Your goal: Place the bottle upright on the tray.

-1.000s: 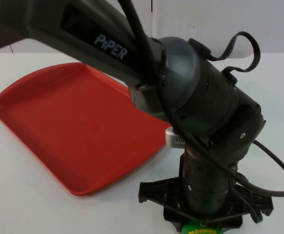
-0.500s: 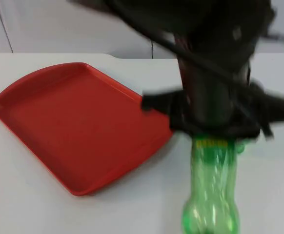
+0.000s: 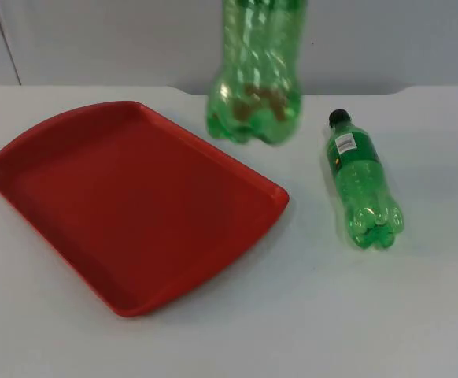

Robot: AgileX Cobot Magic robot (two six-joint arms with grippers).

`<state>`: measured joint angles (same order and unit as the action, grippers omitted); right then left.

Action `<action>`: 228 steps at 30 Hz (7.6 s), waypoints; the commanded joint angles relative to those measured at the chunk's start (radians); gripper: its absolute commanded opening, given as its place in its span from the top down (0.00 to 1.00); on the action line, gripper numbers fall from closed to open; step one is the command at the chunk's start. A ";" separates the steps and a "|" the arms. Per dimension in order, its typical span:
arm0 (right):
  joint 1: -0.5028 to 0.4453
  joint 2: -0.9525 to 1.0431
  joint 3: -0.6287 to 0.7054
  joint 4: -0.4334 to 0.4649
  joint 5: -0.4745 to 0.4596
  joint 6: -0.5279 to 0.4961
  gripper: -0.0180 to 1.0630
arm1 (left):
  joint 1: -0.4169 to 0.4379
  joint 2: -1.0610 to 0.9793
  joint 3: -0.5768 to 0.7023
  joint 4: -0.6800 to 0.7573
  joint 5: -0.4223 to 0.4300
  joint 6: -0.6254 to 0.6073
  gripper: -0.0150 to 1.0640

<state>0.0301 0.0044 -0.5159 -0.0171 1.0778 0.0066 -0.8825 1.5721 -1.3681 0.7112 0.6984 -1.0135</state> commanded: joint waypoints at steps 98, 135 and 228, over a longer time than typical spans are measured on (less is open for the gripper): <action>0.003 -0.004 0.002 0.002 0.001 0.001 0.01 | 0.872 0.437 0.386 -0.339 -1.797 0.907 0.99; 0.003 -0.004 0.002 0.002 0.001 0.001 0.01 | 0.872 0.715 0.386 -0.296 -1.920 0.905 0.92; 0.003 -0.004 0.002 0.000 0.001 0.001 0.01 | 0.872 -0.127 1.005 -0.238 -1.632 0.768 0.01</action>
<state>0.0301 0.0044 -0.5159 -0.0171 1.0778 0.0053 -0.0122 1.4673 -0.3694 0.4529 -0.9606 -0.2206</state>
